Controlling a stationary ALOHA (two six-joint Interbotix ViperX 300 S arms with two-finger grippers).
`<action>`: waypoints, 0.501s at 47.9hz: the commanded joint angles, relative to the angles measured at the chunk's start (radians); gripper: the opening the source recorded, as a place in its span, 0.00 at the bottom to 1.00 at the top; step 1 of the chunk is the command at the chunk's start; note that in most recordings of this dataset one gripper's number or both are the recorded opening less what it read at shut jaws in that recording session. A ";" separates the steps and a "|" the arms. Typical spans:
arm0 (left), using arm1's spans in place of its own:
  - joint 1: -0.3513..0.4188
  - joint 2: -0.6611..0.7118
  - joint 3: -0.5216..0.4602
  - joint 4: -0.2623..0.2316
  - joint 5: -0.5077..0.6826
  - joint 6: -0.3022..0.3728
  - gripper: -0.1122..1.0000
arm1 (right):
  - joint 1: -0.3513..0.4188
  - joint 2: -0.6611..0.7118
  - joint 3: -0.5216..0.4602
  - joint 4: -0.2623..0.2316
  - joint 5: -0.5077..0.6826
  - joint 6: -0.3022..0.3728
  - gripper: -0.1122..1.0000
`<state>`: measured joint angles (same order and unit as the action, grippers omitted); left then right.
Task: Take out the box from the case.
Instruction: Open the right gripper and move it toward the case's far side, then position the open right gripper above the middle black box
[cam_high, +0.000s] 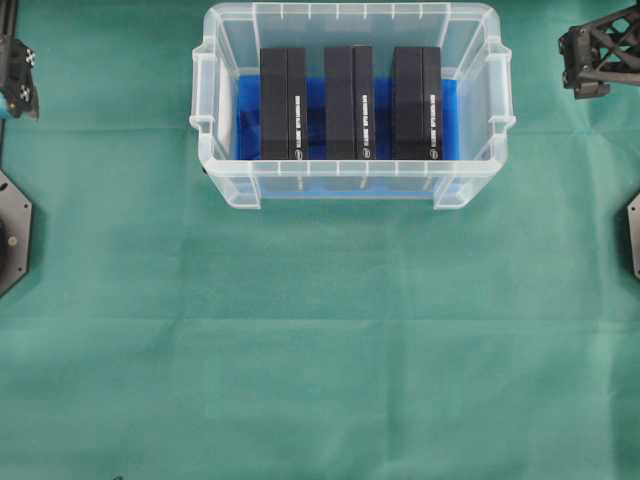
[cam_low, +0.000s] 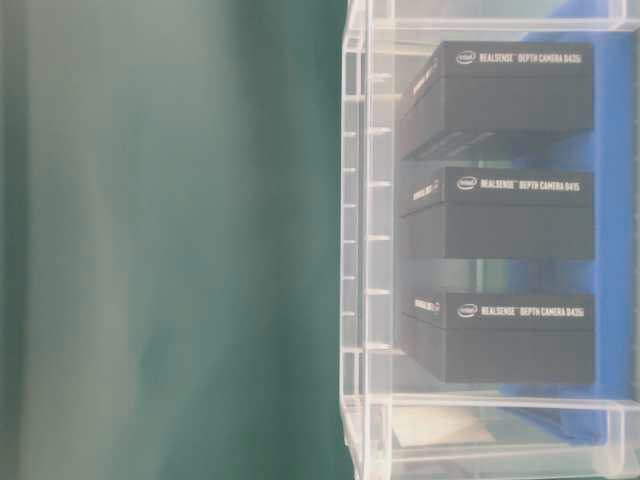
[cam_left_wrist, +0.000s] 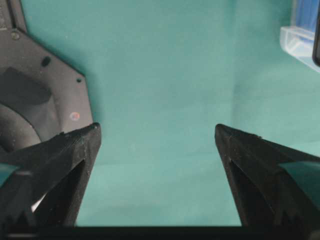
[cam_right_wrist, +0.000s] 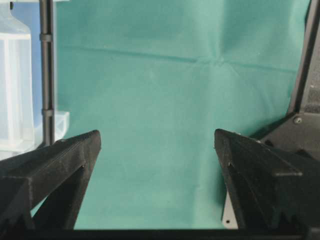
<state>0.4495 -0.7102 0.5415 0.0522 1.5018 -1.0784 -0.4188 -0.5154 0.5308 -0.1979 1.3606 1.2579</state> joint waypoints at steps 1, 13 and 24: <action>0.005 -0.002 -0.009 0.003 -0.003 -0.002 0.98 | -0.002 0.005 -0.032 0.009 -0.002 0.003 0.95; 0.005 -0.002 -0.009 0.003 -0.003 -0.002 0.98 | 0.003 0.052 -0.098 0.025 -0.005 0.044 0.95; 0.006 0.002 -0.009 0.003 -0.003 -0.002 0.98 | 0.029 0.144 -0.183 0.040 -0.023 0.061 0.95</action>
<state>0.4495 -0.7087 0.5415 0.0522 1.5018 -1.0784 -0.4019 -0.3927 0.3958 -0.1626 1.3514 1.3146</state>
